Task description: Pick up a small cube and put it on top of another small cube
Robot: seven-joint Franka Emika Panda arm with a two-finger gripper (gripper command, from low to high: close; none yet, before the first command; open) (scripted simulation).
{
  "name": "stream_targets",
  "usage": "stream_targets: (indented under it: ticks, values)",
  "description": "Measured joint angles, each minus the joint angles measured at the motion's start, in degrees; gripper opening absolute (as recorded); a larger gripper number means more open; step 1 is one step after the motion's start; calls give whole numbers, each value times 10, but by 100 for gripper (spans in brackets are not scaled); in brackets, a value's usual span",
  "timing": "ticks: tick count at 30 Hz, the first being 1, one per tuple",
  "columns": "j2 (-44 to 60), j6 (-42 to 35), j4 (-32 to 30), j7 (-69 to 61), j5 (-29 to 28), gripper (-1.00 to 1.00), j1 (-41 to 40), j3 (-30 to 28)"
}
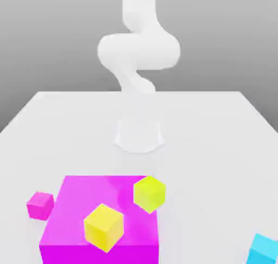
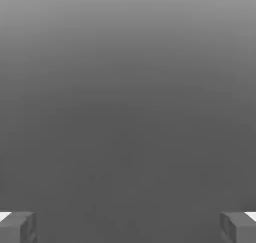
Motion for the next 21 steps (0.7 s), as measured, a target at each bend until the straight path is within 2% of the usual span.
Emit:
stream_targets:
  ticks: [21]
  values:
    - [440,113,33,-160,-34,0,116,70]
